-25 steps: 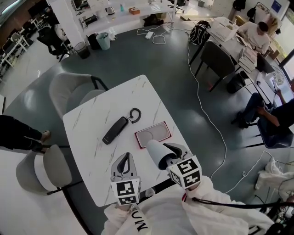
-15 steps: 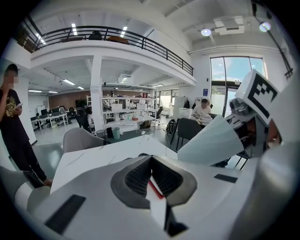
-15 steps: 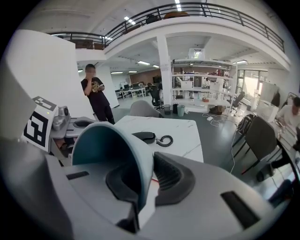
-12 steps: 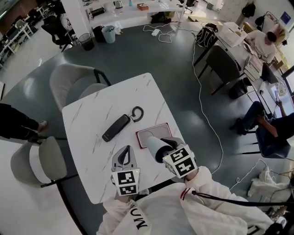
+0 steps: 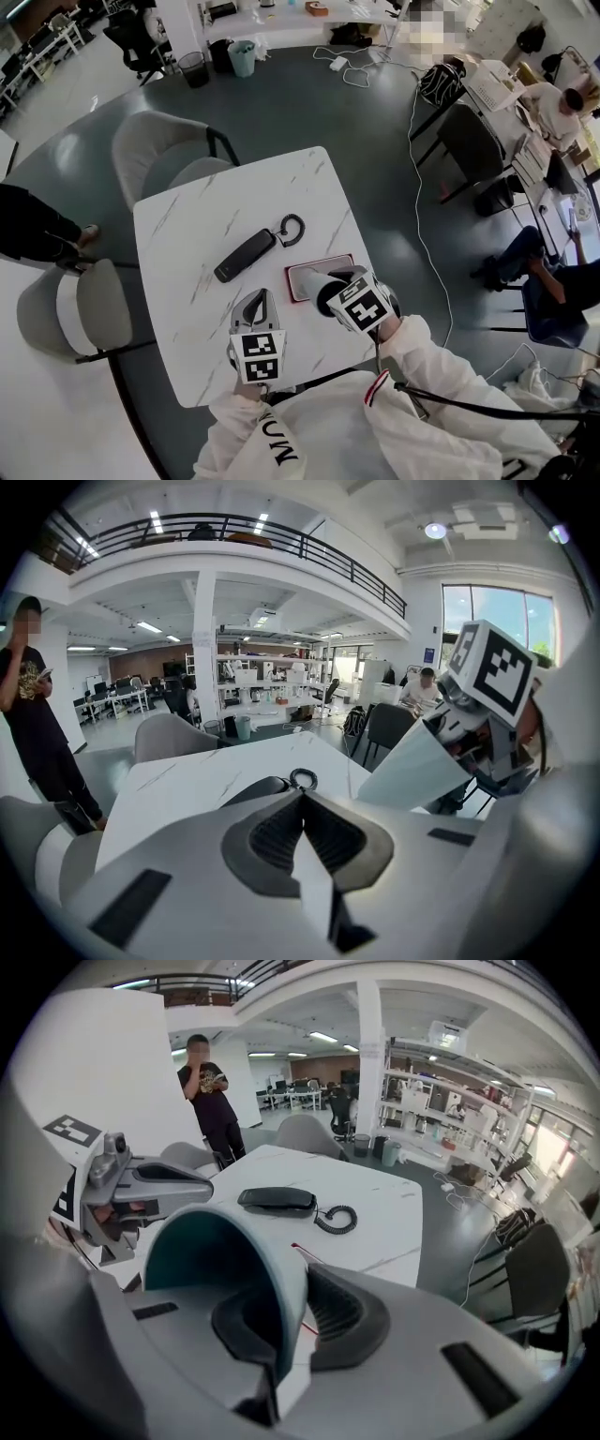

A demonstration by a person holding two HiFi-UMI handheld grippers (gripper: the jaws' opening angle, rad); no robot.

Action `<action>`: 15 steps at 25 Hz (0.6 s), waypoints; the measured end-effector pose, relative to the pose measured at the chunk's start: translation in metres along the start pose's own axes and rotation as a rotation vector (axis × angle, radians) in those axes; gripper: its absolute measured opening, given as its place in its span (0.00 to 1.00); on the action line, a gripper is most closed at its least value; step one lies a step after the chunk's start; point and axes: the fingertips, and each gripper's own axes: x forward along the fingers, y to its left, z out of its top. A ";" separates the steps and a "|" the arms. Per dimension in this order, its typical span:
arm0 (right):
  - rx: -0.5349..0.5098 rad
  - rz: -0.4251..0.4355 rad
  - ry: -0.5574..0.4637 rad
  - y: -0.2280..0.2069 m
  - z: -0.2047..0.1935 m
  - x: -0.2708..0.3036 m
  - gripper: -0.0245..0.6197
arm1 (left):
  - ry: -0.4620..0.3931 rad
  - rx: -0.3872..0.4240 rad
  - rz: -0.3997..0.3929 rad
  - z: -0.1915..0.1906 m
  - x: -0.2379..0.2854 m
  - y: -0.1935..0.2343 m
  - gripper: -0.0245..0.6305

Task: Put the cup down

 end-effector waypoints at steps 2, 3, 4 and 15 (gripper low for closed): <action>-0.028 0.016 0.032 0.000 0.001 0.010 0.08 | 0.021 -0.013 0.002 -0.004 0.004 0.002 0.05; -0.040 0.023 0.047 0.000 0.002 0.014 0.08 | 0.034 -0.020 0.003 -0.006 0.006 0.004 0.05; -0.054 0.031 0.060 0.000 0.003 0.019 0.08 | 0.047 -0.026 0.005 -0.009 0.009 0.005 0.05; -0.172 0.117 0.167 0.003 0.008 0.059 0.08 | 0.085 -0.064 0.009 -0.017 0.023 0.006 0.05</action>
